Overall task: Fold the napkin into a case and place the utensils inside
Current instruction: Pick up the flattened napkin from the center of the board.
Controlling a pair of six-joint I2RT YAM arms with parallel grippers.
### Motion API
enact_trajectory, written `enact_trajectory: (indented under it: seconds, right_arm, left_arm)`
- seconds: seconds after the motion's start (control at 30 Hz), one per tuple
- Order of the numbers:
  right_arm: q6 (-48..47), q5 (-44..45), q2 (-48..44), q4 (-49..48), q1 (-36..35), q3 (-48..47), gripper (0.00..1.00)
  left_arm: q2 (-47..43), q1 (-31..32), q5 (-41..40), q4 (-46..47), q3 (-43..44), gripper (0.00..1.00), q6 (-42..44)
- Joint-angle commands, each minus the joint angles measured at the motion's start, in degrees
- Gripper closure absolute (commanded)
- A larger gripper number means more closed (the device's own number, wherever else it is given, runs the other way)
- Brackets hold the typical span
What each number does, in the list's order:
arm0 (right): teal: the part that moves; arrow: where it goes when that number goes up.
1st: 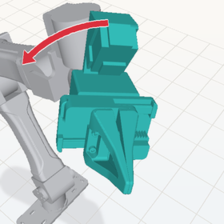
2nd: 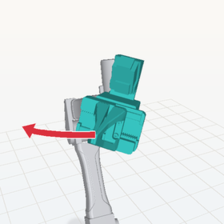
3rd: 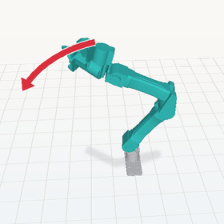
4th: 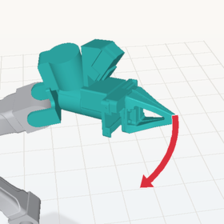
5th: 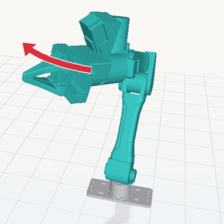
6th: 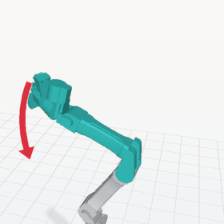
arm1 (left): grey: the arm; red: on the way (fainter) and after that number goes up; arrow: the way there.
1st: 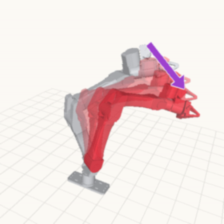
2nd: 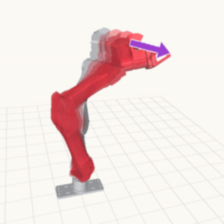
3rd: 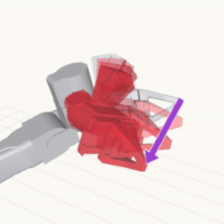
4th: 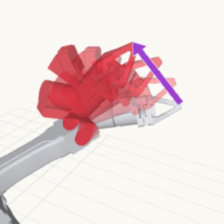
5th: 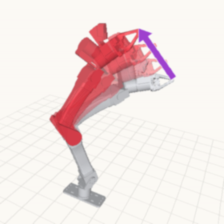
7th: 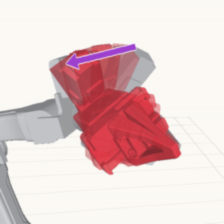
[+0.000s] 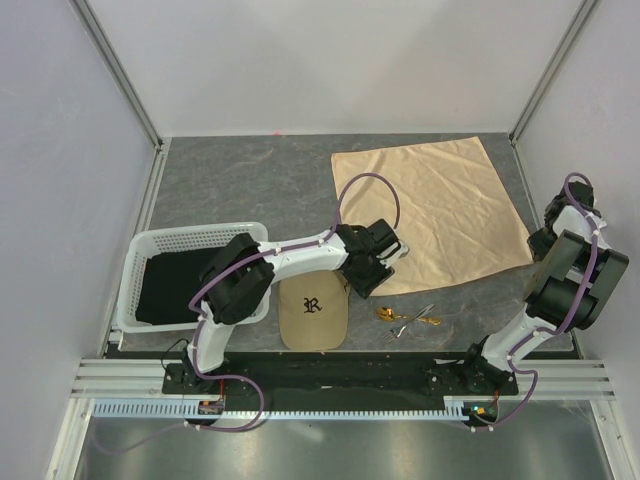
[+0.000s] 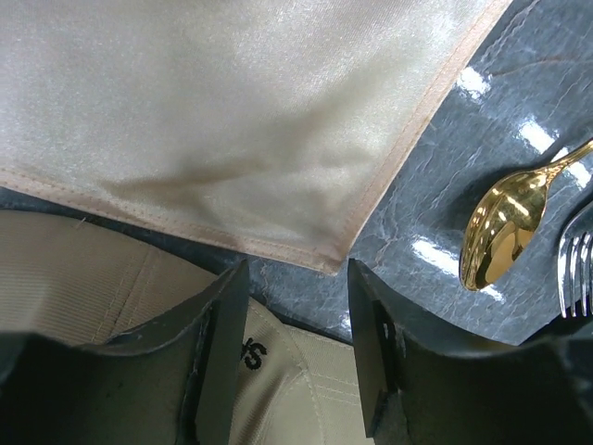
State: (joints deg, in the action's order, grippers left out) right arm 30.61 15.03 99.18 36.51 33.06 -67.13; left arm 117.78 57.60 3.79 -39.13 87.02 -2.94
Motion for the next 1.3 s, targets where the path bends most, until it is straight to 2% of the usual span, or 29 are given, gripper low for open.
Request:
enact_trajectory:
  seconds: [0.0, 0.23, 0.9, 0.97, 1.13, 1.27]
  right_arm:
    - [-1.1, 0.1, -1.1, 0.4, 0.0, -2.9, 1.00]
    - [-0.7, -0.6, -1.1, 0.4, 0.0, -2.7, 1.00]
    - [-1.5, -1.4, -1.5, 0.2, 0.0, -2.3, 1.00]
    - [-1.3, -1.8, -1.4, 0.2, 0.0, -2.3, 1.00]
    - [-2.0, -2.1, -1.6, 0.3, 0.0, -2.4, 1.00]
    - [-2.7, -2.0, -2.2, 0.4, -0.3, -2.7, 1.00]
  left_arm:
    - [-2.9, 1.5, -2.6, 3.9, 0.0, 0.48, 2.5]
    - [-1.7, 3.4, -5.5, 4.2, -1.3, 0.54, 2.7]
    - [1.9, 4.7, -6.8, 6.4, -0.7, 0.56, 2.9]
    - [2.3, 4.8, -6.8, 6.4, -0.5, 0.58, 2.9]
    - [2.3, 4.9, -7.9, 6.4, -0.5, 0.84, 2.9]
    - [0.4, 4.9, -7.7, 5.1, 0.5, 0.90, 2.9]
